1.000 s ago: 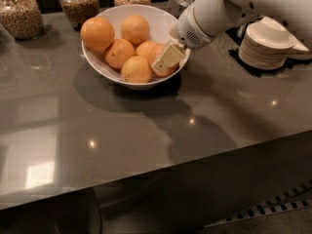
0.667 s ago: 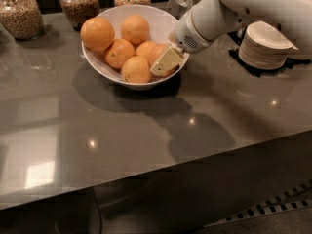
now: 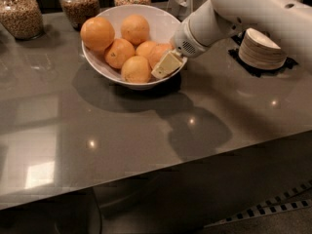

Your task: Pick orange from white bowl

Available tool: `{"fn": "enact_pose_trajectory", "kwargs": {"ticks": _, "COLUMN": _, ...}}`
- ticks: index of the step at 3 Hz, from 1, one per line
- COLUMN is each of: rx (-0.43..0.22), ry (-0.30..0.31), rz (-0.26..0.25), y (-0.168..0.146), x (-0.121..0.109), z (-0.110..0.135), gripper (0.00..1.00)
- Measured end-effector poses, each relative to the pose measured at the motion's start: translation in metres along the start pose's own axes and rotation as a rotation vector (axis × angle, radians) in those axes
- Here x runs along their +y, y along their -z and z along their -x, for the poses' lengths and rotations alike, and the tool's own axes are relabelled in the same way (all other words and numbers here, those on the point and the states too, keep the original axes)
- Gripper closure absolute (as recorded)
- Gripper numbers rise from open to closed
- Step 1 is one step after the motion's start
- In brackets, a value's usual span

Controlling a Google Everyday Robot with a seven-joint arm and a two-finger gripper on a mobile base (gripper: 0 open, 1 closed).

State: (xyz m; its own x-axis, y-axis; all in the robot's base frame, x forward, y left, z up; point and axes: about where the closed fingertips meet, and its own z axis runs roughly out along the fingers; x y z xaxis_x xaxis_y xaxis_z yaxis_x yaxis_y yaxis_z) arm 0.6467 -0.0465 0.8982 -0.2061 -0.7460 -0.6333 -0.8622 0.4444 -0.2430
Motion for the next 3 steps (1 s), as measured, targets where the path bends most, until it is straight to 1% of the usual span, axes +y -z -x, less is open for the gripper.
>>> {"fn": "enact_pose_trajectory", "kwargs": {"ticks": 1, "rx": 0.016, "ry": 0.017, "rz": -0.024, "y": -0.0088, "x": -0.0065, "z": -0.0028, "gripper": 0.31}}
{"fn": "enact_pose_trajectory", "kwargs": {"ticks": 2, "rx": 0.028, "ry": 0.038, "rz": -0.038, "y": -0.0130, "x": -0.0090, "z": -0.0026, "gripper": 0.49}}
{"fn": "enact_pose_trajectory", "kwargs": {"ticks": 3, "rx": 0.034, "ry": 0.057, "rz": -0.045, "y": -0.0091, "x": -0.0072, "z": 0.0032, "gripper": 0.73}}
